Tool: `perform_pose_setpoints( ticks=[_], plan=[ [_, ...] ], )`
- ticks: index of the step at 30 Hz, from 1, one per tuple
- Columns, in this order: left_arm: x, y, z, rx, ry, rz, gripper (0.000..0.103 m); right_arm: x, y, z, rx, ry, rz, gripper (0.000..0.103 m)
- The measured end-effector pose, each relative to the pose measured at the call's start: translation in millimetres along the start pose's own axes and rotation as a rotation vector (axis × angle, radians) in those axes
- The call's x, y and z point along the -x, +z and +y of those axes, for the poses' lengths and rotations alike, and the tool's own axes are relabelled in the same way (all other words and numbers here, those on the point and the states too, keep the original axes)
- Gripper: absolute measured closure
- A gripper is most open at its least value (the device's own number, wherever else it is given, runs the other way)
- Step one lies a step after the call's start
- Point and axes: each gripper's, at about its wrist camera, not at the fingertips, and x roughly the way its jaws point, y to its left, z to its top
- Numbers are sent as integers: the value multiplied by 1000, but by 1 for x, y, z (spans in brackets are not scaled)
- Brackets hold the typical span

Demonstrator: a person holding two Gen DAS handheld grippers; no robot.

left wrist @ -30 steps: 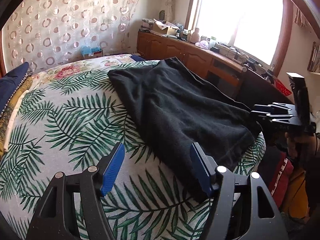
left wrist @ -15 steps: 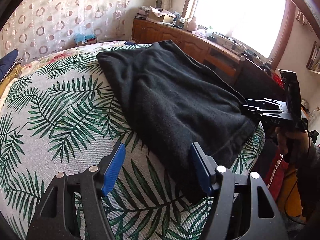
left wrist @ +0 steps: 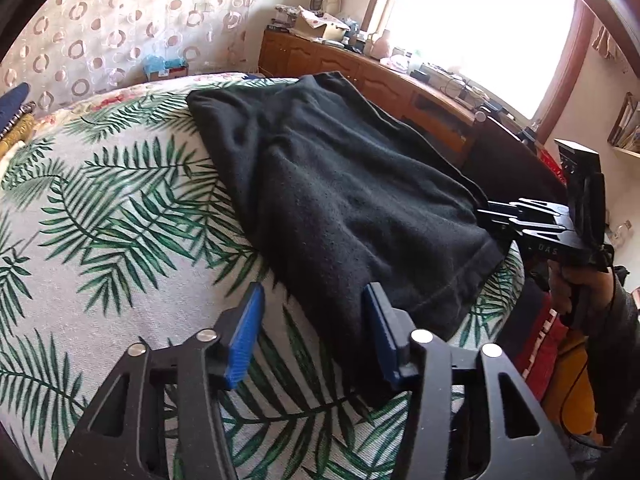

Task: Fold small clothes
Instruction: 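Grasp the folded shirt with both grippers and lift it off the bed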

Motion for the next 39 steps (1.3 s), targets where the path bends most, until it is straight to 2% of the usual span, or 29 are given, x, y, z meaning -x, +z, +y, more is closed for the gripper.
perform_pose_setpoints(
  ticks=[2,3,5,8,9,10,12,18,22,25,29,33,39],
  plan=[
    [0,0,-1,7,-19,7,62,0,0,1,-2,24,4,91],
    [0,0,-2,8,-27,10,66,1,0,0,-9,33,6,92],
    [0,-1,-3,3,-31,17,68,2,-1,-1,-18,37,3,94],
    [1,0,-4,-6,-50,35,77,8,-1,-1,-33,50,-30,95],
    [2,1,-5,-23,-50,35,86,12,0,0,-41,60,-52,95],
    [6,4,-7,-42,-60,27,91,18,3,1,-45,70,-78,95],
    [17,12,-8,-62,-85,-1,93,30,9,2,-40,100,-118,95],
    [82,59,-9,-76,-23,-182,94,75,53,16,7,126,-276,96],
    [144,94,-6,-68,-3,-315,95,115,83,37,60,138,-398,96],
    [185,115,-5,-77,25,-387,95,148,108,54,102,157,-482,96],
    [224,135,-3,-107,78,-444,95,180,137,73,141,169,-555,96],
    [234,153,20,-56,120,-459,95,180,170,89,176,178,-568,96],
    [229,184,60,-22,226,-507,95,131,230,91,168,152,-561,96]
  ],
)
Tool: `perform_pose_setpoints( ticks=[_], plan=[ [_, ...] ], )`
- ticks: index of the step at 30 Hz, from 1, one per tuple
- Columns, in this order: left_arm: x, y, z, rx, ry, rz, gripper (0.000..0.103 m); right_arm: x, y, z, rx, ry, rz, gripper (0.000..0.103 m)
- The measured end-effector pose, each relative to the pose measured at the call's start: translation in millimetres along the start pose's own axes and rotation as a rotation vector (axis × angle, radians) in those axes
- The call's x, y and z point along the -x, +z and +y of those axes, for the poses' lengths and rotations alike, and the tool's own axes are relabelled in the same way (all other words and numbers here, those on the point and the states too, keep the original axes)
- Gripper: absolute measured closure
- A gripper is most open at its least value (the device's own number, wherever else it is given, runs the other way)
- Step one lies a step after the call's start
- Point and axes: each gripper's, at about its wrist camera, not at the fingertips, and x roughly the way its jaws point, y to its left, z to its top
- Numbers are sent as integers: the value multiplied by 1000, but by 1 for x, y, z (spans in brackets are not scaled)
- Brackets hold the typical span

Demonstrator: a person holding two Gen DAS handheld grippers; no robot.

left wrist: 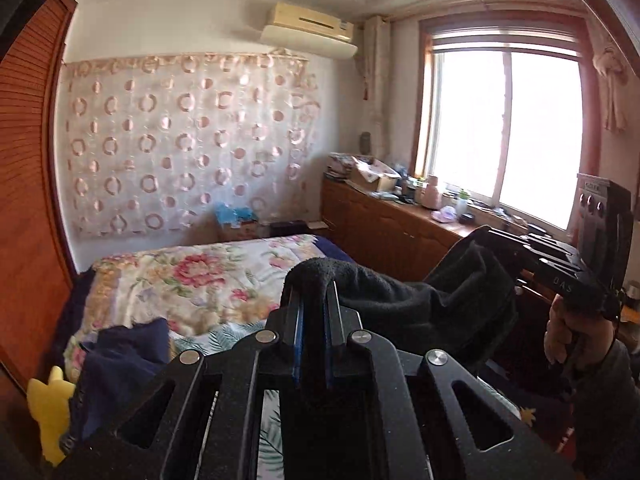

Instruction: Fold small clothes

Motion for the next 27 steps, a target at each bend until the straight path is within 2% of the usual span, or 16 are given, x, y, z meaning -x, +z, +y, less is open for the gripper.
perform_pose_setpoints(
  ticks=[3,5,6,9,10,13,16,18,20,27],
  plan=[
    [-4,0,7,-7,37,-18,95,-22,11,-2,-4,-25,-1,96],
    [-2,-9,10,-10,43,-12,95,-24,6,9,8,-29,-5,96],
    [-1,-16,10,45,81,-44,95,-25,2,13,12,-27,-2,96],
    [-7,-57,6,45,78,20,95,-25,-29,20,20,-2,40,96],
    [-9,-81,2,61,65,60,95,-25,-39,23,14,14,65,96],
    [-22,-153,-10,115,2,210,95,-23,-106,34,-15,67,193,97],
    [-39,-226,-18,176,-10,364,95,-30,-180,48,-48,105,369,96],
    [-42,-254,-24,194,-12,403,95,-39,-220,51,-101,128,465,97],
    [-38,-269,-33,188,8,416,94,-40,-241,53,-123,124,496,97],
    [-33,-276,-40,195,36,430,92,-25,-252,53,-121,108,502,96]
  ],
)
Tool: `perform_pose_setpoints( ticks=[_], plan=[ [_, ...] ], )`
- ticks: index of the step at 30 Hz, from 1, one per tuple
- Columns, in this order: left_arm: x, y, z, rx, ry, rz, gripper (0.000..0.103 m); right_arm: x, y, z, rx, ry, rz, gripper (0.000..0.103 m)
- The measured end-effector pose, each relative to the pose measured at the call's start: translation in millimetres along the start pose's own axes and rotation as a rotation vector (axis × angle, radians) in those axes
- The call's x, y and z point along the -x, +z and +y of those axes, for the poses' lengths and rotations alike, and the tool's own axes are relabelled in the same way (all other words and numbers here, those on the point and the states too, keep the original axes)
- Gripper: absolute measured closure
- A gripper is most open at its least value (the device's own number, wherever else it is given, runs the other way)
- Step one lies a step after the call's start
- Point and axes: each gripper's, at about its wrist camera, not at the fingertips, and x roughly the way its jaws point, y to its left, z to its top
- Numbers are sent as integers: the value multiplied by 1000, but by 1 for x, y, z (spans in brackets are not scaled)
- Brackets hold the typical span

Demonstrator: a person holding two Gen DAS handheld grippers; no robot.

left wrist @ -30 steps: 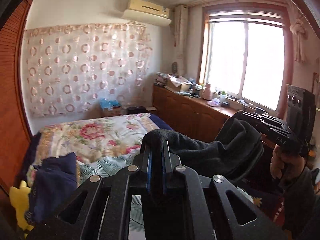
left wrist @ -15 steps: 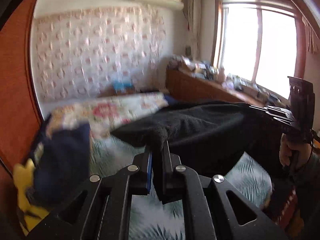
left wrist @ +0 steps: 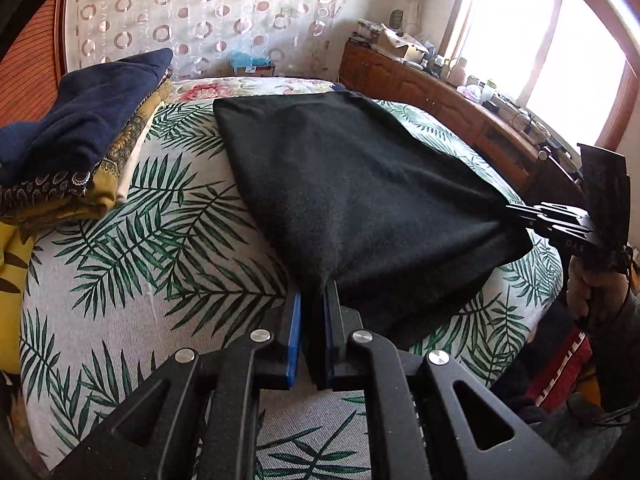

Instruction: Fold small clothes

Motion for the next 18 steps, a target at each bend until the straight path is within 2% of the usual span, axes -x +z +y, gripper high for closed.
perform_pose_setpoints(
  ticks=[2,4,6,12,18],
  plan=[
    [4,-2,10,2,0,2,84,2,-6,2,11,-10,9,96],
    [6,-4,13,3,2,-6,67,-6,-3,0,17,-34,12,96],
    [8,-4,13,-1,1,-12,60,-6,-7,-7,10,-32,9,86],
    [11,-7,11,0,17,-22,60,-7,-8,-17,-22,-57,23,64],
    [8,-9,11,8,31,-14,60,-11,-9,-16,-29,-45,38,63]
  ],
)
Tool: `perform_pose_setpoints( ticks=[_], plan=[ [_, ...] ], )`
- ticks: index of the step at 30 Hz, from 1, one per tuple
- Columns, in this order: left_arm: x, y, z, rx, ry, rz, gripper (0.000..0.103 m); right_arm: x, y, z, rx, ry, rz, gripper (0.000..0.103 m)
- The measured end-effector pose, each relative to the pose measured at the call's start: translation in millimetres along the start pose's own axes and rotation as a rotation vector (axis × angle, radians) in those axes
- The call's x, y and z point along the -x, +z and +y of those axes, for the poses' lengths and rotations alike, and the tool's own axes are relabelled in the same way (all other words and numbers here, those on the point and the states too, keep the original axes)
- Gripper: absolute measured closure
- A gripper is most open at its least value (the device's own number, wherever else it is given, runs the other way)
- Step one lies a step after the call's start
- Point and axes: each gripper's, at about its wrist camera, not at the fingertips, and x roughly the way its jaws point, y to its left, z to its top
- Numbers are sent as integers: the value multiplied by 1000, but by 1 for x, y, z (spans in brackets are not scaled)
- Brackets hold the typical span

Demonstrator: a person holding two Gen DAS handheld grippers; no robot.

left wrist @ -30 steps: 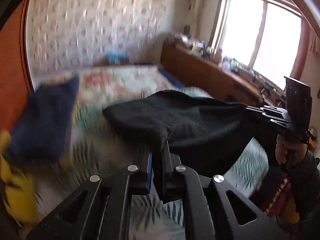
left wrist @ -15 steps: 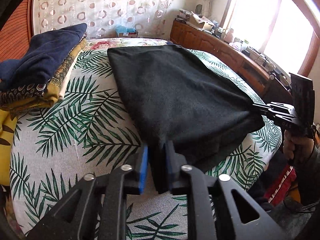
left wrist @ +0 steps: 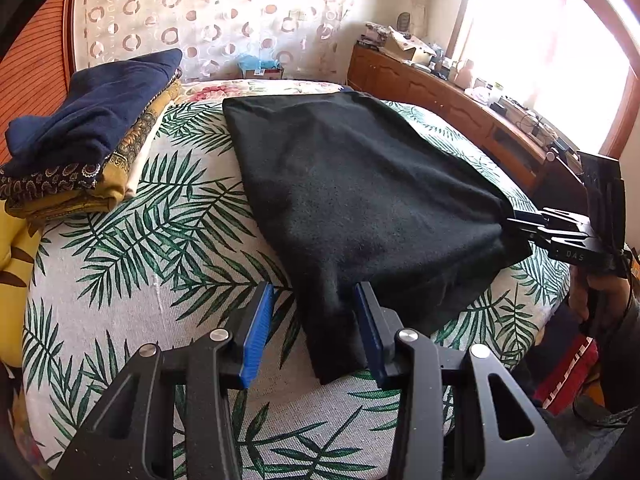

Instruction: Fold small clothes

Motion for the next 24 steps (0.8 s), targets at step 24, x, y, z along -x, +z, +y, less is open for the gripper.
perform_pose_setpoints(
  ticks=[24],
  plan=[
    [-1,1,-4,-44,-116,16,96,-8,2,8,0,115,-28,94]
  ],
)
